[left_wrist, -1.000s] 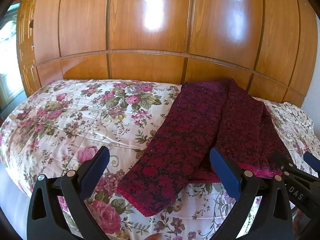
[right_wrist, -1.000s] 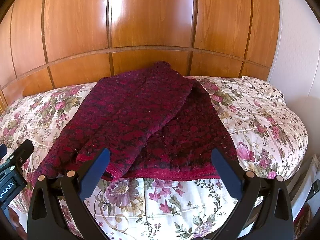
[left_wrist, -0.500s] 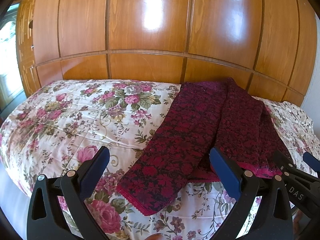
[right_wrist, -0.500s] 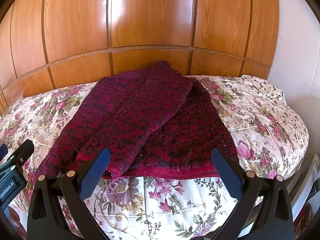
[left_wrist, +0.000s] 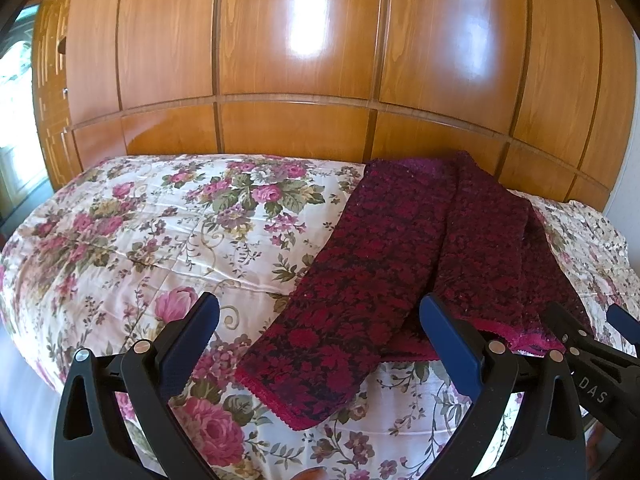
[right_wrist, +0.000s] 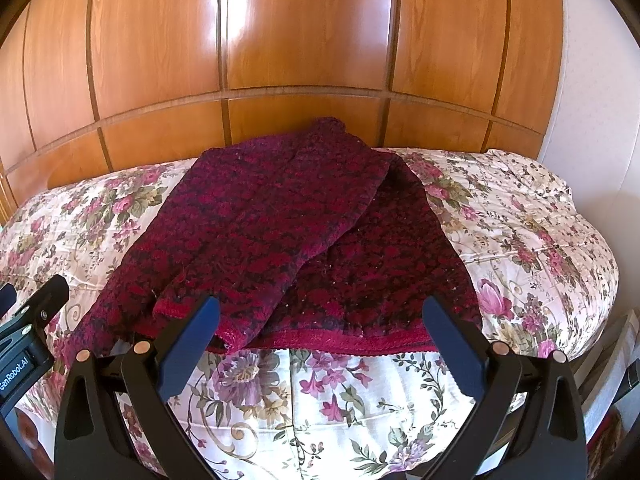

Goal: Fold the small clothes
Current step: 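Grasp the sweater hem with the left gripper while the right gripper grasps the other hem edge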

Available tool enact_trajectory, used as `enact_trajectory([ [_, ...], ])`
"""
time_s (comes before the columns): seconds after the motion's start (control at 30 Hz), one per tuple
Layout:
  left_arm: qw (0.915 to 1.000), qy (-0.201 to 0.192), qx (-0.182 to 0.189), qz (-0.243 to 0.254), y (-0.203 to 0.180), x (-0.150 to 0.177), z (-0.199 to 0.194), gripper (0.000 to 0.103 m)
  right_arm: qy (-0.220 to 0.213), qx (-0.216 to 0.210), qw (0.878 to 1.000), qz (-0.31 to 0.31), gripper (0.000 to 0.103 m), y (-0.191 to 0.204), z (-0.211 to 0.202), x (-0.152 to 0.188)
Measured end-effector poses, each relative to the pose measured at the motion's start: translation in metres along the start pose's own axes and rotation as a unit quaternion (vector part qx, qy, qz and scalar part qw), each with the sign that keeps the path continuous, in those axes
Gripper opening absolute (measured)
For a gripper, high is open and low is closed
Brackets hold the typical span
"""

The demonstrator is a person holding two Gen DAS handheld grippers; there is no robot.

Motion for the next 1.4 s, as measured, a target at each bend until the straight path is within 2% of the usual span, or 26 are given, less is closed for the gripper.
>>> enact_trajectory([
  [0.23, 0.9999, 0.014, 0.003, 0.002, 0.003, 0.004, 0.008, 0.099, 0.011, -0.019, 1.000, 0.009, 0.101, -0.002, 0.008, 0.003],
  [0.4, 0.9993, 0.036, 0.013, 0.002, 0.006, 0.009, 0.020, 0.099, 0.020, -0.062, 0.997, 0.032, 0.101, -0.006, 0.014, 0.005],
  [0.6, 0.9989, 0.039, 0.005, 0.026, 0.018, 0.010, 0.027, 0.099, 0.039, -0.144, 0.984, 0.097, 0.101, -0.025, 0.025, 0.004],
  [0.63, 0.9988, 0.039, 0.003, 0.030, 0.021, 0.011, 0.029, 0.099, 0.047, -0.166, 0.978, 0.117, 0.098, -0.030, 0.030, 0.003],
  [0.73, 0.9974, 0.054, 0.016, 0.044, 0.029, 0.019, 0.033, 0.099, 0.064, -0.188, 0.970, 0.137, 0.072, -0.037, 0.040, 0.000],
  [0.77, 0.9962, 0.063, 0.026, 0.054, 0.030, 0.024, 0.034, 0.099, 0.069, -0.197, 0.968, 0.139, 0.067, -0.038, 0.044, -0.002],
  [0.87, 0.9924, 0.078, 0.048, 0.082, 0.026, 0.039, 0.036, 0.099, 0.075, -0.216, 0.963, 0.143, 0.065, -0.034, 0.059, -0.012],
  [0.97, 0.9895, 0.086, 0.047, 0.106, 0.020, 0.051, 0.042, 0.097, 0.092, -0.224, 0.958, 0.152, 0.065, -0.032, 0.083, -0.018],
  [1.03, 0.9880, 0.098, 0.041, 0.112, 0.020, 0.057, 0.051, 0.085, 0.110, -0.238, 0.951, 0.162, 0.065, -0.026, 0.108, -0.021],
  [1.1, 0.9872, 0.117, 0.037, 0.102, 0.023, 0.060, 0.061, 0.062, 0.122, -0.253, 0.946, 0.161, 0.060, -0.020, 0.127, -0.025],
  [1.13, 0.9873, 0.121, 0.036, 0.097, 0.025, 0.061, 0.064, 0.054, 0.125, -0.250, 0.947, 0.157, 0.053, -0.018, 0.132, -0.026],
  [1.2, 0.9881, 0.121, 0.050, 0.080, 0.027, 0.053, 0.062, 0.024, 0.121, -0.238, 0.953, 0.144, 0.035, -0.016, 0.140, -0.032],
  [1.23, 0.9885, 0.121, 0.064, 0.065, 0.028, 0.047, 0.058, 0.022, 0.112, -0.236, 0.956, 0.135, 0.022, -0.017, 0.139, -0.037],
  [1.27, 0.9887, 0.116, 0.085, 0.041, 0.031, 0.036, 0.053, 0.019, 0.100, -0.231, 0.960, 0.123, 0.016, -0.018, 0.135, -0.042],
  [1.4, 0.9905, 0.095, 0.098, 0.008, 0.042, 0.000, 0.049, 0.017, 0.047, -0.192, 0.979, 0.054, 0.012, -0.031, 0.110, -0.064],
])
Point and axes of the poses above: each gripper's, at about its wrist camera, not at the fingertips, and z roughly the way its jaws point, y to its left, x to its underside, the point moved 6 cm from there along z, roughly the way its jaws point, and after that the axes turned 10 degrees about -z, right-handed, at the moved point
